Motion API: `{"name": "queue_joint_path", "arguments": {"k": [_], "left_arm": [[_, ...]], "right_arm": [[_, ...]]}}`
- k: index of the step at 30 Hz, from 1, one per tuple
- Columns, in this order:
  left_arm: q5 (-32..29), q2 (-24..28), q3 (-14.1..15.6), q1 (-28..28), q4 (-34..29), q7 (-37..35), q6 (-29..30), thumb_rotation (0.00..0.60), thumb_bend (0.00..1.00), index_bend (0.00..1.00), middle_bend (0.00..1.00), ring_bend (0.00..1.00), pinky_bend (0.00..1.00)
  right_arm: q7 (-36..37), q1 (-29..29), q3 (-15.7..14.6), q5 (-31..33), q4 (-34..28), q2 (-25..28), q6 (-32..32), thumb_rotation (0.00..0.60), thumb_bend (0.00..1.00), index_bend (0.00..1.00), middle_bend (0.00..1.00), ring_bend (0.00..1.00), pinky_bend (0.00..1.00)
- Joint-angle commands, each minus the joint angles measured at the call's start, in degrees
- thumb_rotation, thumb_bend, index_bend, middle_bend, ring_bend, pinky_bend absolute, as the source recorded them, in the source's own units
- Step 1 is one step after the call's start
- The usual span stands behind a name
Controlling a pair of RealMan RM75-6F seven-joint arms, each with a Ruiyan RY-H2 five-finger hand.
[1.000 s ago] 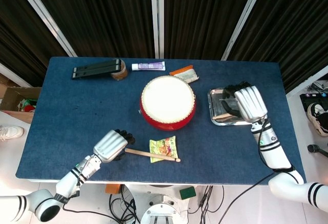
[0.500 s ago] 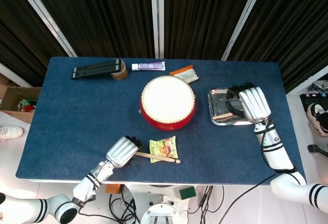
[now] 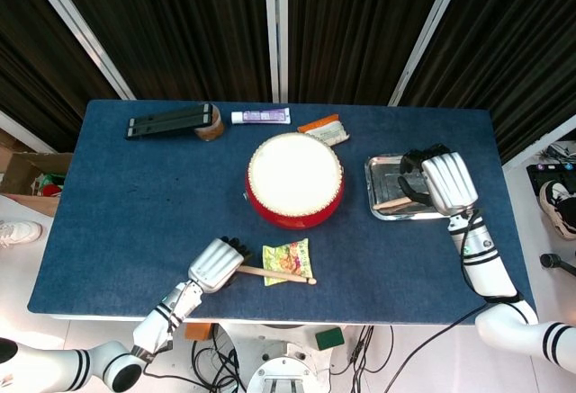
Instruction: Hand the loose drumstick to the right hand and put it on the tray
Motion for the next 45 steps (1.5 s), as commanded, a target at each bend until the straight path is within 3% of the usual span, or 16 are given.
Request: {"name": "queue_joint_path", "arguments": {"k": [1,11,20,27,37,42,45], "left_arm": [[-0.3,-0.5,0.0,0.2,0.8,-0.5,-0.3,0.6,0.34,0.5,0.5,0.41,0.52],[3.0,0.9,0.5,1.4,0.5,-6.0,2.4,0.6,0.54,0.64,0.6,0.48,0.53],[6.0,13.3,-0.2,1.6,-11.0,-13.4,5.2,0.6,0.58,0.69,0.66,0.52,0.56],[5.5,22.2,-3.6,1.6,-18.7,-20.7,7.5,0.6,0.58,0.71,0.67,0.53,0.56],[4.2,30.3,-8.5,0.1,-24.3,-43.0,6.0,0.6,0.6,0.73,0.69,0.56,0.58],[4.4,33.2,-10.6,-0.4,-25.8,-53.7,6.0,0.6,0.61,0.73,0.69,0.56,0.58],[3.4,33.6,-12.1,-1.0,-25.8,-57.6,5.7,0.6,0.61,0.73,0.69,0.56,0.58]], "right_arm": [[0.1,0.0,0.0,0.0,0.0,0.0,0.0,0.6,0.33,0.61,0.59,0.59,0.48],[-0.2,-0.4,-0.1,-0.5,-0.1,0.0,0.2,0.6,0.33,0.6,0.59,0.59,0.47],[1.2,-0.1,-0.8,-2.7,-3.4,2.2,-0.7,0.6,0.33,0.64,0.59,0.59,0.47],[3.9,0.2,-0.9,-5.1,-9.5,4.6,-0.8,0.6,0.33,0.65,0.59,0.59,0.47],[9.0,2.1,-0.2,-6.1,-20.0,8.0,-4.0,0.6,0.33,0.65,0.59,0.59,0.48],[7.7,3.2,0.4,-5.1,-22.0,7.6,-5.5,0.6,0.31,0.64,0.58,0.58,0.48],[4.9,4.5,0.8,-3.7,-23.0,6.6,-7.0,0.6,0.25,0.6,0.54,0.52,0.48]]}}
